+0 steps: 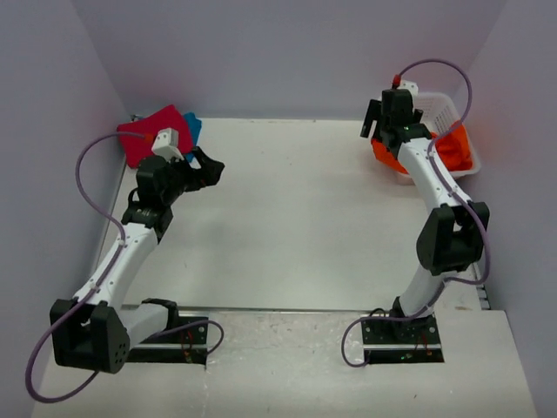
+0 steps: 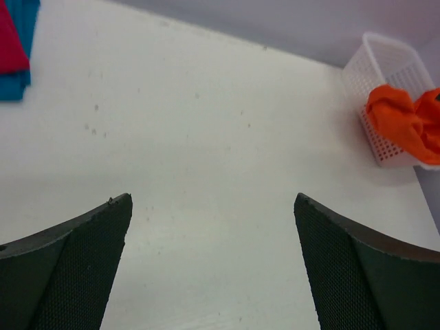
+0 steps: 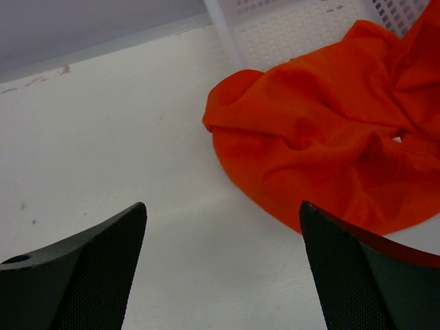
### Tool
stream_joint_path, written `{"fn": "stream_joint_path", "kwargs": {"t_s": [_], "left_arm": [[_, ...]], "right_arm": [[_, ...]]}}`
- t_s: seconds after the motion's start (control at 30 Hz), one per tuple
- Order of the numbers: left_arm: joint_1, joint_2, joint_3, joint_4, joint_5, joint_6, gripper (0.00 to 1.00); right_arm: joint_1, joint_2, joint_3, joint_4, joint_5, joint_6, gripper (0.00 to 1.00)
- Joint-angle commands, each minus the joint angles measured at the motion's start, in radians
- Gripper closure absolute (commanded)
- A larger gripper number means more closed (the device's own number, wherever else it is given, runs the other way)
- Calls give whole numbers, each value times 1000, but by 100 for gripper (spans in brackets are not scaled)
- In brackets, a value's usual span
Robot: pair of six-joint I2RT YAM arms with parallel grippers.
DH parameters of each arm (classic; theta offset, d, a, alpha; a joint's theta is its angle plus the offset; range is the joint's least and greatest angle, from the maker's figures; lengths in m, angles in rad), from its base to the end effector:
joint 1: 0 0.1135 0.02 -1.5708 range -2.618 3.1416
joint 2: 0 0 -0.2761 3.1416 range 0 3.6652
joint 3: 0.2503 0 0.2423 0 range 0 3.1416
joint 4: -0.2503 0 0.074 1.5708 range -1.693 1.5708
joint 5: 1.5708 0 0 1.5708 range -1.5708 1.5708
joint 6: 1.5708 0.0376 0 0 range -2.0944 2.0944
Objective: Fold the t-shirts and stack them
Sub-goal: Grab crumpled tshirt from bin with the right arm
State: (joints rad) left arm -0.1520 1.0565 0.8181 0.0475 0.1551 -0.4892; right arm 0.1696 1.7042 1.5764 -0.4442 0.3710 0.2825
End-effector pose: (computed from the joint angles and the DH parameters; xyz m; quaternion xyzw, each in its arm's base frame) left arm 0.2320 -0.0414 0.3357 -0.0804 0.7663 -0.2567 0.5834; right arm 0.3856 0.0522 0.3577 0.1369 0.8565 -0.0523 0.4950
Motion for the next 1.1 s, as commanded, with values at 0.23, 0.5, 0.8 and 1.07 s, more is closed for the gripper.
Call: {"fn": "stream_joint_path", "kwargs": {"t_s": [0.23,0.5,0.8,1.07], "left_arm": [[42,67,-5,-130,54,-106,0],[42,34,78,-192,-14,-88,0],[26,37,66,-196,-9,-65,0],[0,42,87,-198,-41,-42,1]], "right_arm": [[-102,277,209,-110,-40,-65,8],[-119,316,177,-83,-29,-66,16],[-131,364,293,-85,-11,-100,86],[-133,316,359,-56,-7,-131,100]]}}
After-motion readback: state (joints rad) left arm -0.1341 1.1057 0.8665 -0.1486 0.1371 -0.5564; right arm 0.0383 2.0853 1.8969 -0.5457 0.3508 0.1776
